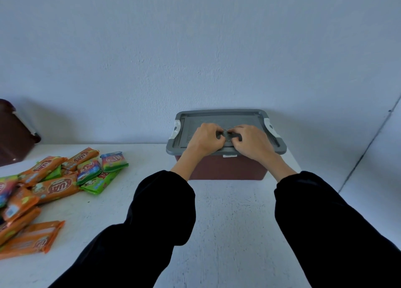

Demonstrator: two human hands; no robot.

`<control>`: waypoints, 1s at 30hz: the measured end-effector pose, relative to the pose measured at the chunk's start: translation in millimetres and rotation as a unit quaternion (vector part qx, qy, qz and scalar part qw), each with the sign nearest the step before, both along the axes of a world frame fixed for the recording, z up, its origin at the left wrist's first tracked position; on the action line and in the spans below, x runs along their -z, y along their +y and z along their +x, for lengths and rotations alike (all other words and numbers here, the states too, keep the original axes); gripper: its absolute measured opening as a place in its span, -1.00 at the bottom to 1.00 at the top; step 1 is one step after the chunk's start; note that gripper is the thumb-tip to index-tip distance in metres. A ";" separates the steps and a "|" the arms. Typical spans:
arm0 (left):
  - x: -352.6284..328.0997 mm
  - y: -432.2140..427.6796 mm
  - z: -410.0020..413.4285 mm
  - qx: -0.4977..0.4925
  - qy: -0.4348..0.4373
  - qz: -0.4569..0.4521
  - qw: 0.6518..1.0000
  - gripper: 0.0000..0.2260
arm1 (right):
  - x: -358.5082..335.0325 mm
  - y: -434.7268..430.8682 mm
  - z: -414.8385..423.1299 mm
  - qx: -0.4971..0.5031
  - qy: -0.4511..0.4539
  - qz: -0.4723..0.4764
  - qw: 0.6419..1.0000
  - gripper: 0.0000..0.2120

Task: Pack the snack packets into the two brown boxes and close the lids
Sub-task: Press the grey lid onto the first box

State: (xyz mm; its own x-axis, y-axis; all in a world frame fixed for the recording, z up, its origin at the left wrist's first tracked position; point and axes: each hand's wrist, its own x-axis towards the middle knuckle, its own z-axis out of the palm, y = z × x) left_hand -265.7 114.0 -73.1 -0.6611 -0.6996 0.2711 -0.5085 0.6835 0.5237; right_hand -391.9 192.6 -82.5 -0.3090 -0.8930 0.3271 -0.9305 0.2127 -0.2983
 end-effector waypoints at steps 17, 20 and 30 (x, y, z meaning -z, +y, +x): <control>2.4 -12.6 -6.2 -0.005 -0.023 -0.047 0.999 -0.73 | 2.0 -11.0 -0.4 0.025 0.010 -0.003 1.000 -0.65; 7.5 -4.4 -1.8 -0.038 -0.039 -0.074 0.996 -0.70 | 7.2 -2.8 2.9 0.037 0.020 -0.004 0.999 -0.64; 47.2 60.3 72.8 -0.032 0.014 -0.122 0.992 -0.56 | 38.3 67.7 43.0 0.035 0.013 -0.043 0.998 -0.44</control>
State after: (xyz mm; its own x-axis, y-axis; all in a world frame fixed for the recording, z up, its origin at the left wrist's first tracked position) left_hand -192.9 174.2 -120.3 -0.6082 -0.6509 0.4544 -0.5422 0.7587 0.3611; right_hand -348.9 260.3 -120.8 -0.3604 -0.8376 0.4106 -0.9219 0.2530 -0.2933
